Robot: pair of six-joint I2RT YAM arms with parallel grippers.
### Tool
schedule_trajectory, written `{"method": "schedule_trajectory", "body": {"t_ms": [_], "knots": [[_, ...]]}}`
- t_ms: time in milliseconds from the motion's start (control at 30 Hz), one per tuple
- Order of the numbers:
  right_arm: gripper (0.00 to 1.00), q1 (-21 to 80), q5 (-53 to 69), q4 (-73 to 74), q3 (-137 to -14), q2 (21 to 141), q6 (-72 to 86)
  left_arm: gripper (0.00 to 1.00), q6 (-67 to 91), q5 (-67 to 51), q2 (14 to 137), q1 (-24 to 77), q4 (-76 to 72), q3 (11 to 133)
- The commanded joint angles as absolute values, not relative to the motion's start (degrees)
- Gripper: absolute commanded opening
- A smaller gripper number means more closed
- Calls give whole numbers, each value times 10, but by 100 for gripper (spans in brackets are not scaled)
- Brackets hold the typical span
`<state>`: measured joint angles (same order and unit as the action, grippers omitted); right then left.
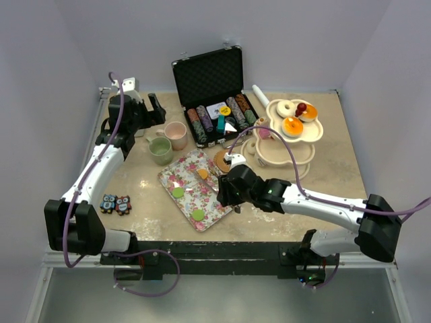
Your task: Serve the afternoon tea
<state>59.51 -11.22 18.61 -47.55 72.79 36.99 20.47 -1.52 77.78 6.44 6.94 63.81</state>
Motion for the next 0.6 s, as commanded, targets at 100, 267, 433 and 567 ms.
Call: {"method": "schedule_trajectory", "body": {"t_ms": [100,267,433,567], "knots": [[52,596,-131,135,-461,732,409,100,208,-30,776,64,52,640],[51,597,-129,128,-457,736,402,100,210,-38,777,64,49,639],[47,597,-129,123,-455,751,396,99,214,-43,780,64,48,639],[45,598,-136,134,-463,758,390,99,215,-48,781,64,47,638]]}}
